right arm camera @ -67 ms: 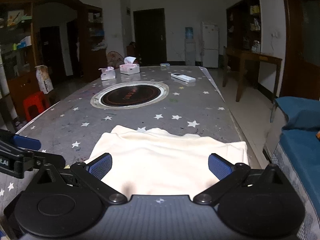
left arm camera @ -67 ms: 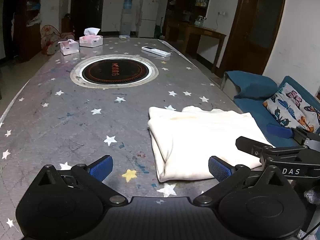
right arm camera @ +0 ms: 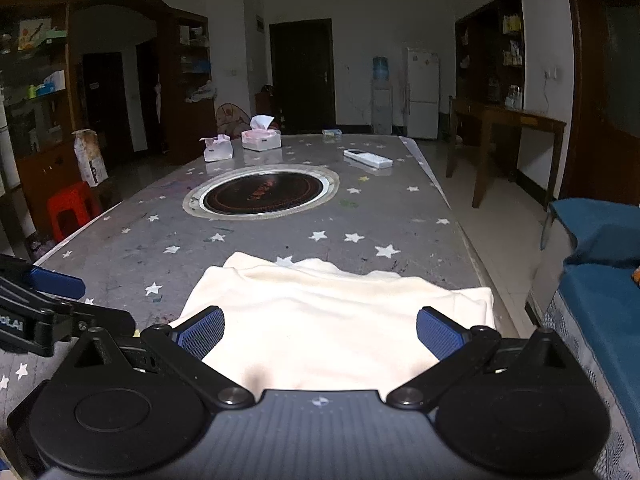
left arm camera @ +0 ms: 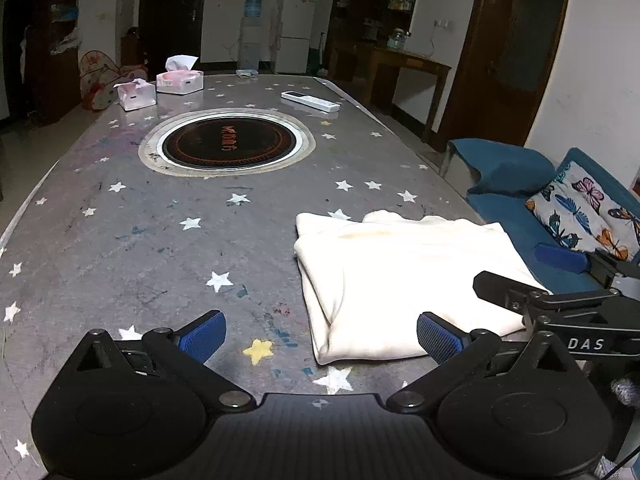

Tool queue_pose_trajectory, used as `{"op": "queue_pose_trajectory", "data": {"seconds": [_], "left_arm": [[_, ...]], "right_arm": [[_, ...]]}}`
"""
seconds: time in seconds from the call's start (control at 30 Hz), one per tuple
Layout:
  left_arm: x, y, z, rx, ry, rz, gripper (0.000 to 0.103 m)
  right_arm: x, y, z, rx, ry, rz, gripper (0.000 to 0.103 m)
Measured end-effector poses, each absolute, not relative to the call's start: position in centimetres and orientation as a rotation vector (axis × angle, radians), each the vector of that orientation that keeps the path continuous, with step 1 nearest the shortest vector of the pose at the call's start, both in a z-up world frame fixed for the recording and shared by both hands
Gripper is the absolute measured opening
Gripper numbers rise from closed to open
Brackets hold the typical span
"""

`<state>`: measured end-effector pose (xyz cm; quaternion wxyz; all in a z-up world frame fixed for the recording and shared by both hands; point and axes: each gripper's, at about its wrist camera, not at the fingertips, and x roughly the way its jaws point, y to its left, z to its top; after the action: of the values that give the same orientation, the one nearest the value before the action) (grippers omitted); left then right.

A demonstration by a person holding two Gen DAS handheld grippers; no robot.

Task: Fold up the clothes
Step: 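Move both grippers toward the folded cream shirt on the table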

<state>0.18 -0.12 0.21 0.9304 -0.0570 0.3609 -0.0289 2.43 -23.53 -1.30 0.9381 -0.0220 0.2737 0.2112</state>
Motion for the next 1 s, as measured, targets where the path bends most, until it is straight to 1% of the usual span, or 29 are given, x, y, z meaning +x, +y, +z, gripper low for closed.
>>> {"op": "queue_pose_trajectory", "data": {"seconds": [0.47, 0.83, 1.0], "left_arm": [[1.9, 0.1, 0.6, -0.043, 0.767, -0.061, 0.103], [4.5, -0.4, -0.4, -0.021, 0.8, -0.078, 0.102], [5.9, -0.5, -0.4, -0.012, 0.804, -0.103, 0.091]], "right_arm": [[1.7, -25.7, -0.5, 0.028, 0.511, 0.425, 0.103], [4.2, -26.0, -1.7, -0.044, 0.589, 0.426, 0.103], [6.1, -26.0, -2.1, -0.049, 0.63, 0.421, 0.103]]}}
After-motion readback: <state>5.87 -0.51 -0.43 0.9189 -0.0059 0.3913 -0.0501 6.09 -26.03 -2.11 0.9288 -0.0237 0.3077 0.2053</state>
